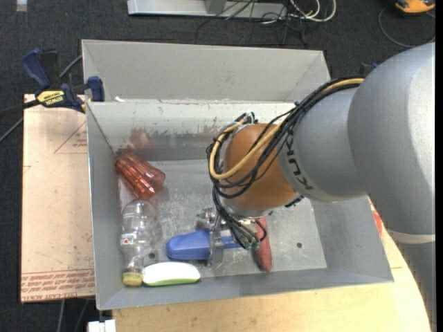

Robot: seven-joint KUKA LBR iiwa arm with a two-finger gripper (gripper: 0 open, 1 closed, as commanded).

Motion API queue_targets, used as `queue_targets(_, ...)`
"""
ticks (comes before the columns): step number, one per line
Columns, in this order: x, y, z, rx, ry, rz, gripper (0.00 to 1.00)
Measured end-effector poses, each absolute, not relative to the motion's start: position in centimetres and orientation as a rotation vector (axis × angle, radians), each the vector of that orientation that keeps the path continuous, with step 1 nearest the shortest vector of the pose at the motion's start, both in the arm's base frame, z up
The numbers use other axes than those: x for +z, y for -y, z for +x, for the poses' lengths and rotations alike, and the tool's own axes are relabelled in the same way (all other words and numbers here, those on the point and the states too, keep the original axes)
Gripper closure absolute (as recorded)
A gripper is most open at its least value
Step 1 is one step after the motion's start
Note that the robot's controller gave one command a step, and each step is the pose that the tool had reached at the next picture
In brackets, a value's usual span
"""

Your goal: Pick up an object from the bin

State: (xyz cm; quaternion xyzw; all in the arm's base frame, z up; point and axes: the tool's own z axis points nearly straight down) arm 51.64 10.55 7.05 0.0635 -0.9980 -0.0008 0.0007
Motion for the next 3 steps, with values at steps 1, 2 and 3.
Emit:
queue_targets(1,7.05,-10.55,51.65,-0.003,3.134,0.199,1.0)
queue_targets(2,7.05,-10.55,51.65,-0.003,3.134,0.199,1.0)
queue_targets(3,7.05,-10.55,51.65,-0.003,3.134,0.199,1.0)
